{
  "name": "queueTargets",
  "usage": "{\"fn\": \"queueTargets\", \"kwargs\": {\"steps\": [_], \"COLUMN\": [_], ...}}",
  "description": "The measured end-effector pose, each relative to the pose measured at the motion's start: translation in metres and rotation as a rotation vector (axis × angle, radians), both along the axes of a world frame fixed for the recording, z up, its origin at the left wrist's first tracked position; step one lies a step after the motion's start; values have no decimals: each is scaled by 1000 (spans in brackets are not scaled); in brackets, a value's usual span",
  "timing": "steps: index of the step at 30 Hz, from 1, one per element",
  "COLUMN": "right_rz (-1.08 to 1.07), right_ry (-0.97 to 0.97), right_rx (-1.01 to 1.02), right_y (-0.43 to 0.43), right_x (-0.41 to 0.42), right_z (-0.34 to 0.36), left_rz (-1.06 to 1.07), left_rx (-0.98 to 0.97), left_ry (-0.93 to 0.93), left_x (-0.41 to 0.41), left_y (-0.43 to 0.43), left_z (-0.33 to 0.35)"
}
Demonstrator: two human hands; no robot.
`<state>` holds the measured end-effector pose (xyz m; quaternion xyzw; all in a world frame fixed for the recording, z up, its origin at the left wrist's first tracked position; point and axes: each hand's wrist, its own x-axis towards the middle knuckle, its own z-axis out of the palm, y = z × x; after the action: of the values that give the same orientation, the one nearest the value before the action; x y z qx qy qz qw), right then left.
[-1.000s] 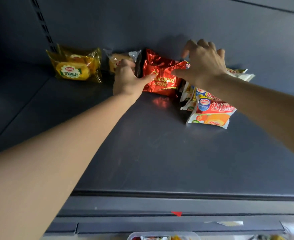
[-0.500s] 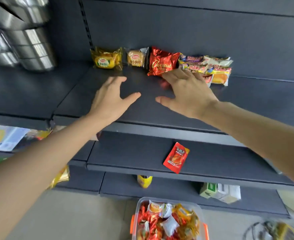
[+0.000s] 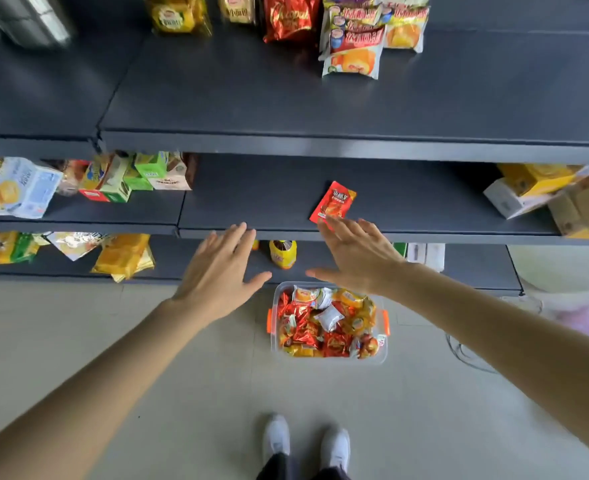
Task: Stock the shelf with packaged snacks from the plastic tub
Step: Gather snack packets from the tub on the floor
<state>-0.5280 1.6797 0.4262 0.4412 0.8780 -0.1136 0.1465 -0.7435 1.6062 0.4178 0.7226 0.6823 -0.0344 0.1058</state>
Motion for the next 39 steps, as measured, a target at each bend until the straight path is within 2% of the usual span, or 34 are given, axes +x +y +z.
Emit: {"fn": "queueTargets", "kwargs": {"steps": [5, 11, 15, 19, 24, 29, 34, 39], "right_rz": [-96, -301, -300, -323, -317, -318, -215, -231], "right_ry": [-92, -147, -172, -133, -48, 67, 95, 162], "right_rx": [-151, -368, -446, -452, -423, -358, -174, -39], "right_y": [-19, -48, -58, -50, -36, -28, -31, -32], "right_x": [29, 64, 78, 83, 88, 92, 88, 83], "right_z": [-96, -241, -325, -397, -479, -555, -602, -619], "left_rz": [80, 241, 275, 317, 289, 296, 221, 201], "left_rx": [-210, -313, -392, -371, -223, -169, 21, 142], "left_ry": [-32, -158, -132, -119, -183, -246, -229, -280], "left_x": [1, 12, 30, 47, 65, 70, 68, 67], "left_y": [-17, -33, -41, -35, -23, -21, -26, -31], "left_z": [-91, -219, -309, -391, -478, -554, -606, -623]}}
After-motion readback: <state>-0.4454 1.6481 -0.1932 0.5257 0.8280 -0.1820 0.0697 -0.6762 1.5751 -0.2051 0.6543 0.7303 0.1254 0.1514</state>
